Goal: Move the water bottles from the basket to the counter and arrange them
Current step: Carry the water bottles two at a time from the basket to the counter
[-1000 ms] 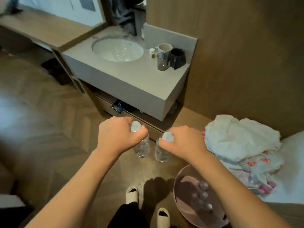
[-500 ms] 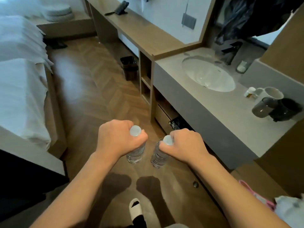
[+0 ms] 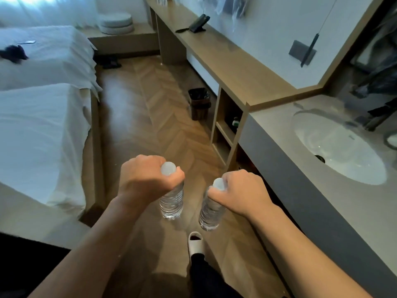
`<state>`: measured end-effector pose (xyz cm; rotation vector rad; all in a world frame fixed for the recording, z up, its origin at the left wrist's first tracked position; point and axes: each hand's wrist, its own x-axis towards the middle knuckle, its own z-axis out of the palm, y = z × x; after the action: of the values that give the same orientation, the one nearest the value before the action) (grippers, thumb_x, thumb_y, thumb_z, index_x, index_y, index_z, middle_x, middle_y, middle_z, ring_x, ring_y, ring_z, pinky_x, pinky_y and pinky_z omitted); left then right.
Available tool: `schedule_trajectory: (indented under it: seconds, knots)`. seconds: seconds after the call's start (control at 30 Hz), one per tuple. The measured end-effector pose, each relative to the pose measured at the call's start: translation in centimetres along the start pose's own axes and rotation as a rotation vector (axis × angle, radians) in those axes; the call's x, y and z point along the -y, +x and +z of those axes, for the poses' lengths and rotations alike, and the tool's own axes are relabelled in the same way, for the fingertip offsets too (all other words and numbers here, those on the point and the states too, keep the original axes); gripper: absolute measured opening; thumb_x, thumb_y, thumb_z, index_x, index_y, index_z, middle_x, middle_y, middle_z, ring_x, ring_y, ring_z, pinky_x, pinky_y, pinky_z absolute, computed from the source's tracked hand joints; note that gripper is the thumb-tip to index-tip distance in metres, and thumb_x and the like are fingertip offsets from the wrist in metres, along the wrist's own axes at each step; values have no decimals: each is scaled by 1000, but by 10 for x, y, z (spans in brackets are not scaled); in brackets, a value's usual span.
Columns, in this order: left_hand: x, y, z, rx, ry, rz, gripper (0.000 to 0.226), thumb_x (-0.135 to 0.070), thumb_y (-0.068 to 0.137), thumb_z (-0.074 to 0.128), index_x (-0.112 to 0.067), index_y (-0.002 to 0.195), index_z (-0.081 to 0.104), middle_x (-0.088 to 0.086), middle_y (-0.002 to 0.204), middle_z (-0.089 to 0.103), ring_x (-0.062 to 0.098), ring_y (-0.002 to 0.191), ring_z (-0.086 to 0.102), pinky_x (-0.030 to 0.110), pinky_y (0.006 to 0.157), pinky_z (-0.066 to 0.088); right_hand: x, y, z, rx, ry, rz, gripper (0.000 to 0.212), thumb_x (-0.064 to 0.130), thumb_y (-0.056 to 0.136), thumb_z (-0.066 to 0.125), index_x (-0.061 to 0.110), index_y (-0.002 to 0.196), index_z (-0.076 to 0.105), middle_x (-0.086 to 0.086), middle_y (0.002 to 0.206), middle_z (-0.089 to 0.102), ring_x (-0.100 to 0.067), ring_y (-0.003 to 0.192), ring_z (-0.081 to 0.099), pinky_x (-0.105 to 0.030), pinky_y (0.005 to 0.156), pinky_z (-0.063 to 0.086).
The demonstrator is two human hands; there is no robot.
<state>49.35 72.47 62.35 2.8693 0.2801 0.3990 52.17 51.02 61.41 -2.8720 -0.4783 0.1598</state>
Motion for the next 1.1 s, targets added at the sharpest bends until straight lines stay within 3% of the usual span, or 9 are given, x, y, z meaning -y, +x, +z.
schedule_trajectory:
  seconds: [0.3, 0.47, 0.67, 0.83, 0.93, 1.1]
  knots:
    - [39, 187, 40, -20, 55, -12, 51, -66, 67, 49, -18, 50, 42, -2, 49, 38, 27, 63, 53, 30, 59, 31, 2, 207, -16, -8, -15, -85, 49, 66, 77, 49, 20, 67, 58, 3, 66, 60, -20, 67, 60, -30, 60, 46]
    - [56, 294, 49, -50, 36, -40, 52, -65, 67, 50, -15, 51, 48, -4, 46, 36, 24, 57, 45, 29, 56, 27, 15, 318, -39, -65, 21, -71, 45, 56, 74, 52, 17, 53, 40, 3, 53, 43, -20, 55, 48, -28, 49, 28]
    - [104, 420, 78, -48, 52, -56, 52, -65, 68, 47, -16, 50, 46, -5, 47, 36, 22, 61, 44, 30, 58, 28, 38, 454, -33, -52, -33, -84, 47, 63, 73, 53, 20, 56, 46, 3, 57, 51, -21, 63, 59, -28, 54, 41]
    - [155, 538, 103, -16, 38, -13, 51, -64, 66, 47, -18, 47, 36, -4, 48, 36, 25, 62, 47, 30, 57, 28, 70, 574, -23, -23, -66, -46, 49, 61, 76, 53, 19, 55, 39, 3, 56, 46, -20, 59, 52, -27, 51, 33]
    - [187, 611, 108, -8, 45, -5, 52, -65, 66, 46, -16, 49, 40, -4, 49, 39, 22, 61, 45, 30, 56, 27, 92, 645, -31, 4, -82, -21, 48, 61, 78, 51, 19, 56, 43, 3, 59, 51, -20, 62, 57, -28, 54, 38]
    - [232, 733, 122, -28, 10, -19, 52, -62, 68, 53, -15, 49, 41, -5, 48, 39, 22, 60, 45, 29, 56, 27, 121, 765, -43, -23, -54, -16, 49, 60, 78, 53, 19, 55, 39, 3, 55, 45, -17, 52, 45, -28, 48, 27]
